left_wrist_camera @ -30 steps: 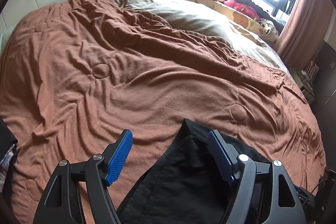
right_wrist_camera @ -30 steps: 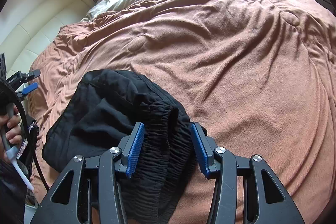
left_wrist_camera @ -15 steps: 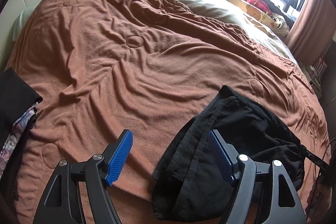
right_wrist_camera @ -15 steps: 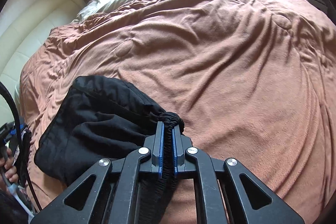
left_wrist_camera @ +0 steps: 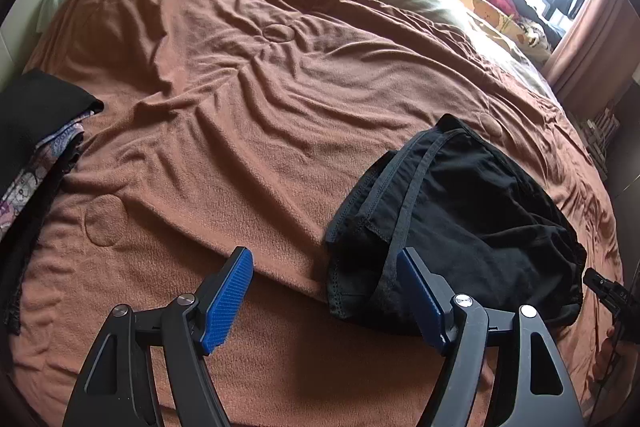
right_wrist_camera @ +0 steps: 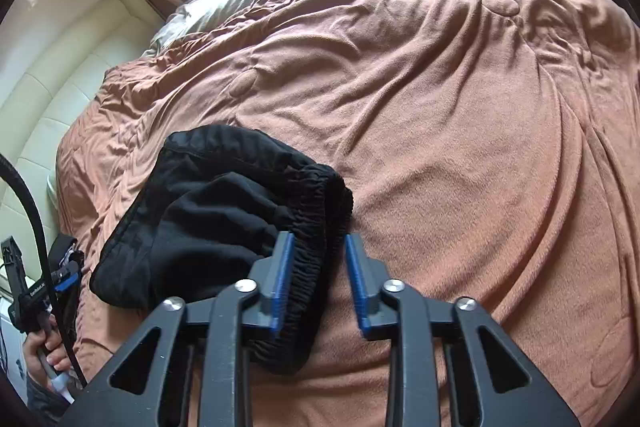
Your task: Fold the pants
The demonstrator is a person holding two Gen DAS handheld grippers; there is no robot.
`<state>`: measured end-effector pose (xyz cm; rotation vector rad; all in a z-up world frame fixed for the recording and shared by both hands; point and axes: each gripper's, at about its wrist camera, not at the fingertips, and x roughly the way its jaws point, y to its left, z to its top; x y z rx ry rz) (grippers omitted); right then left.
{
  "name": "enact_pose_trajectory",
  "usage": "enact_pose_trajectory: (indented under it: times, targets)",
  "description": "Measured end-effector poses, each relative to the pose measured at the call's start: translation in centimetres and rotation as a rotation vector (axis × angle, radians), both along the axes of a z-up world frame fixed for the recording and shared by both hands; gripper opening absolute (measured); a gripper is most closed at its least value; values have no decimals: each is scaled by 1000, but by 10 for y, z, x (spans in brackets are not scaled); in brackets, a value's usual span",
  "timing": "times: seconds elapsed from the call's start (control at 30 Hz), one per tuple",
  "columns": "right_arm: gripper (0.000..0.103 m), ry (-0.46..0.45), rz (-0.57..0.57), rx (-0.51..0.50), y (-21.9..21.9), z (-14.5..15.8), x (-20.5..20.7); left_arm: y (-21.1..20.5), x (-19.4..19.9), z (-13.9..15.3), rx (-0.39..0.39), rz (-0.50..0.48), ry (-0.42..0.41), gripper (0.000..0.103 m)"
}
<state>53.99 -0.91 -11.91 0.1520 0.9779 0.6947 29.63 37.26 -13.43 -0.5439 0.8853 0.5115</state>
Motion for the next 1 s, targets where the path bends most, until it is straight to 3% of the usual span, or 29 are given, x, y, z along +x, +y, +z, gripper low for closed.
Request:
enact_pose_trajectory:
  times: [0.07, 0.1, 0.4, 0.43, 0.47, 0.53, 0.6, 1.0]
  targets:
    - [63, -7, -10, 30, -9, 0, -9, -4, -2, -5, -20, -19, 8, 76]
    - [65, -5, -11, 40, -12, 0, -13, -6, -3, -8, -29, -28, 14, 76]
    - [65, 102, 21, 100, -28, -22, -41, -27, 2, -33, -71, -88, 45, 76]
    - [65, 119, 24, 111, -27, -25, -41, -27, 4, -34, -63, -90, 43, 67]
    - [65, 133, 28, 116, -26, -27, -41, -26, 5, -34, -61, -90, 40, 42]
    - [65, 152, 31, 113, -25, -32, -42, -20, 11, -35, -85, -79, 50, 14]
    - [65, 173, 30, 115, -25, -38, -40, -14, 15, -30, -91, -64, 23, 5]
    - [65, 232, 30, 195, -23, -49, -27, 0, 42, 17, -36, -61, -69, 4]
